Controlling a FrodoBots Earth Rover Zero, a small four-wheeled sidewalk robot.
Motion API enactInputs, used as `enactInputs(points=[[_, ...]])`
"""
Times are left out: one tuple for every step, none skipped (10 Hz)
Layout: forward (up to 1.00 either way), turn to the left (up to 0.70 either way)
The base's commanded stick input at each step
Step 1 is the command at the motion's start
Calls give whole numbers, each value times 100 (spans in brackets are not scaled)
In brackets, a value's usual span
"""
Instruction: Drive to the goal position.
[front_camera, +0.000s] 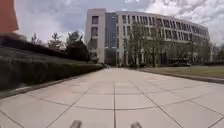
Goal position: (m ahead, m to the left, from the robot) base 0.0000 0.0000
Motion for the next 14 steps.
enactInputs(points=[[7,2],[8,2],[7,2],[8,2],[8,2],[8,2],[8,2],[8,2],[7,2],[8,2],[8,2],[7,2],[7,2],[7,0]])
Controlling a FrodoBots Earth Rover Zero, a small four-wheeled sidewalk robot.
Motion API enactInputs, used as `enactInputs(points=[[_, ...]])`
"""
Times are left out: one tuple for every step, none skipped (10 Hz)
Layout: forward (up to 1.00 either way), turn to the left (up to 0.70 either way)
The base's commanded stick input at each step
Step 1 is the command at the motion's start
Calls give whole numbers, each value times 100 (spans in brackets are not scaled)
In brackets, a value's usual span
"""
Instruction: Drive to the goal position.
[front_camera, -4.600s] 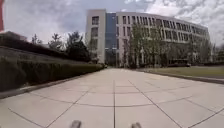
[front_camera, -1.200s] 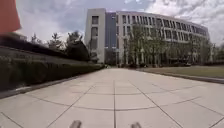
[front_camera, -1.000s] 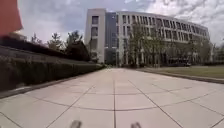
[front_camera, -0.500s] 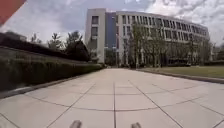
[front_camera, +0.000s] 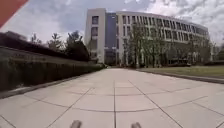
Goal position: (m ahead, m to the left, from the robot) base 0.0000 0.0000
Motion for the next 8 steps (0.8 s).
enactInputs(points=[[8,0],[8,1],[8,2],[7,2],[8,2],[8,2],[7,2],[8,2]])
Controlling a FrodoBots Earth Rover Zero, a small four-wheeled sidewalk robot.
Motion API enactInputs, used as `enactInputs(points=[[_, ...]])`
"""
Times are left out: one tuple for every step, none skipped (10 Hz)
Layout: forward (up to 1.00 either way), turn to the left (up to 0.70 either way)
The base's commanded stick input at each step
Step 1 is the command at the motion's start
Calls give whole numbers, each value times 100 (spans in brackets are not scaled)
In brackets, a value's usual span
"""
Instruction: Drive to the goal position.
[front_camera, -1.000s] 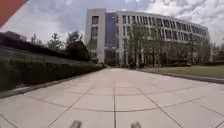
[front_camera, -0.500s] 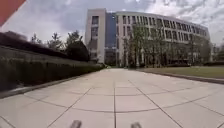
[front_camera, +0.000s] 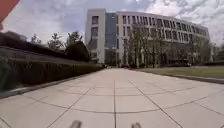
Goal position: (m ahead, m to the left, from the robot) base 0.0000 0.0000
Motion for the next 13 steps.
enactInputs(points=[[8,2],[8,2],[8,2],[8,2],[7,2],[8,2],[8,2],[7,2],[8,2],[7,2],[8,2],[7,-15],[8,-16]])
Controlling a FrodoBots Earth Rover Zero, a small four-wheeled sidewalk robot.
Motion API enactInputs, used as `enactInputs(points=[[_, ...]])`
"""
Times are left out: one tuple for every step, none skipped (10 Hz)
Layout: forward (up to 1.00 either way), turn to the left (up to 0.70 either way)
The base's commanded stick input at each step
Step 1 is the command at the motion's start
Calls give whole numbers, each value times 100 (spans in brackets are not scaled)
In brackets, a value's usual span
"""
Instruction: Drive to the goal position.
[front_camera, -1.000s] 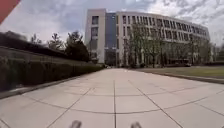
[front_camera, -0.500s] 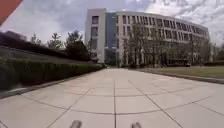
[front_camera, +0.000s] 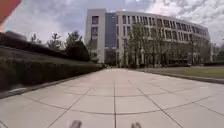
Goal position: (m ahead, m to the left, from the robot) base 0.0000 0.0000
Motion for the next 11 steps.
enactInputs(points=[[8,-16],[8,-16],[8,-16],[8,-16],[8,-16],[8,-16],[8,-16],[7,-15],[8,-16],[8,-16],[8,-16]])
